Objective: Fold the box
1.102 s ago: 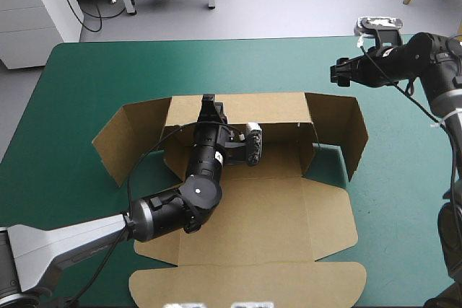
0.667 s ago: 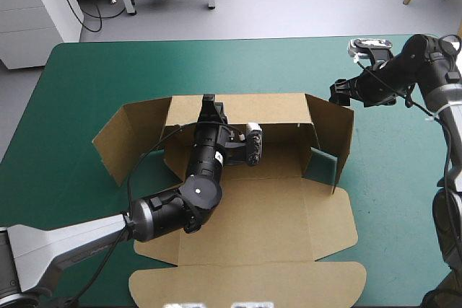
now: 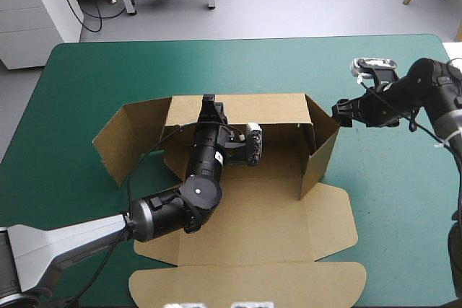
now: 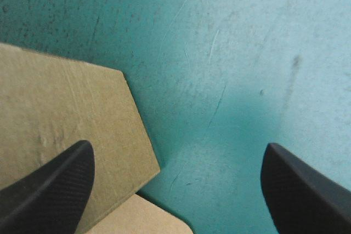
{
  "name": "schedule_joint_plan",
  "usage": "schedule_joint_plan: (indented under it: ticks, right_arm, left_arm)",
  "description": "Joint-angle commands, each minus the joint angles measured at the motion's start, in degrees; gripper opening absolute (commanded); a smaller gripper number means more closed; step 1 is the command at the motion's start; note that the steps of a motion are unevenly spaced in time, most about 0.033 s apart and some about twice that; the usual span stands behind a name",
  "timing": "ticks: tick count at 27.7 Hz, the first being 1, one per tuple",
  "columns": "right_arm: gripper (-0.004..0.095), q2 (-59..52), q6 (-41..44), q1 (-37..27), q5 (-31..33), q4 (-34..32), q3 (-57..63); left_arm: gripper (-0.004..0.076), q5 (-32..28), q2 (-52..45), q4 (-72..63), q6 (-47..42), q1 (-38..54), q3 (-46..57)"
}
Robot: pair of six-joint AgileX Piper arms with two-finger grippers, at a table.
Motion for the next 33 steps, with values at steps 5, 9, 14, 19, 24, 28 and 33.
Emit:
schedule_joint_plan:
  ticks: [5, 9, 14, 19, 24, 28, 33]
  right_arm:
    - [0.0761, -12.81, -6.42, -0.35, -11.1, 9.24, 16.13]
    - [0.0761, -16.66, -7.86, -0.35, -11.81, 9.64, 20.05]
    - [0.0761, -20.06, -12.73, -0.24, -13.24, 14.83, 24.6]
    - [0.0761, -20.64, -18.95, 3.42, -22.57, 19.43, 28.12]
    - [0.0761, -20.64, -20.38, 8.57, -29.8, 17.69, 28.25]
    - [0.0761, -20.64, -21.59, 12.32, -31.9, 17.69, 28.25]
    - [0.0761, -20.64, -21.51, 16.88, -34.59, 17.69, 28.25]
  left_arm:
    - [-0.001, 2.6, -2.58, 4.09, -0.56, -0.48, -1.61]
    - [-0.001, 2.6, -2.58, 4.09, -0.08, -0.48, -1.61]
    - [-0.001, 2.6, -2.58, 4.09, -0.34, -0.48, -1.61]
    - [-0.001, 2.74, -2.58, 4.09, -0.34, -0.48, -1.61]
    - [-0.001, 3.18, -2.58, 4.09, -0.34, -0.48, -1.61]
    - [-0.001, 3.18, -2.58, 4.09, -0.34, -0.48, -1.61]
    - [-0.001, 3.18, -2.58, 4.09, -0.34, -0.48, -1.61]
